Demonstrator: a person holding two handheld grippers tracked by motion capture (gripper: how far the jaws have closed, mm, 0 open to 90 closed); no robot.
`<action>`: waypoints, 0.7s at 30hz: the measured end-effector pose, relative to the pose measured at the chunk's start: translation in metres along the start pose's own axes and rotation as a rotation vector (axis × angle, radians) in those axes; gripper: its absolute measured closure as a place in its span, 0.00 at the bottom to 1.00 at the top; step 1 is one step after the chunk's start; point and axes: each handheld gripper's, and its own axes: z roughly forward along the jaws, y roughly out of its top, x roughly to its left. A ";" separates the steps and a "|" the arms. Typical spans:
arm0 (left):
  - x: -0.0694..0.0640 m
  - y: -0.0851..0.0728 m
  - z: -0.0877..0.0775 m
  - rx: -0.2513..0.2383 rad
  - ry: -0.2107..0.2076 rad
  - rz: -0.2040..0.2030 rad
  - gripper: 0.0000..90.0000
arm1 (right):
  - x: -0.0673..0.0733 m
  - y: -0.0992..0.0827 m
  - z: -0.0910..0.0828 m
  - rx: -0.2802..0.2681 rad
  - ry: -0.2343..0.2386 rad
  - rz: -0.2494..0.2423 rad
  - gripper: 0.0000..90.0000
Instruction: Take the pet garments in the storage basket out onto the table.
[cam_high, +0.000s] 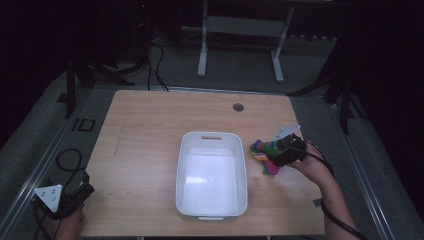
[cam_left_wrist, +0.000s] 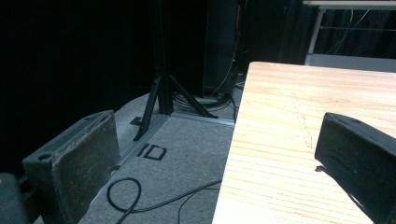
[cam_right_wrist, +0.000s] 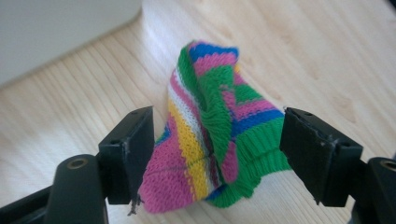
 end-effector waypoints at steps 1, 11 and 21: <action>0.000 0.000 0.000 0.001 0.000 0.000 0.00 | 0.000 -0.002 -0.006 -0.025 -0.002 0.016 0.23; 0.000 0.000 0.000 0.002 0.001 0.002 0.00 | 0.007 -0.059 -0.024 -0.214 -0.032 0.202 0.12; 0.000 0.000 0.001 0.005 0.000 -0.003 0.00 | 0.014 -0.118 -0.017 -0.348 -0.134 0.389 0.12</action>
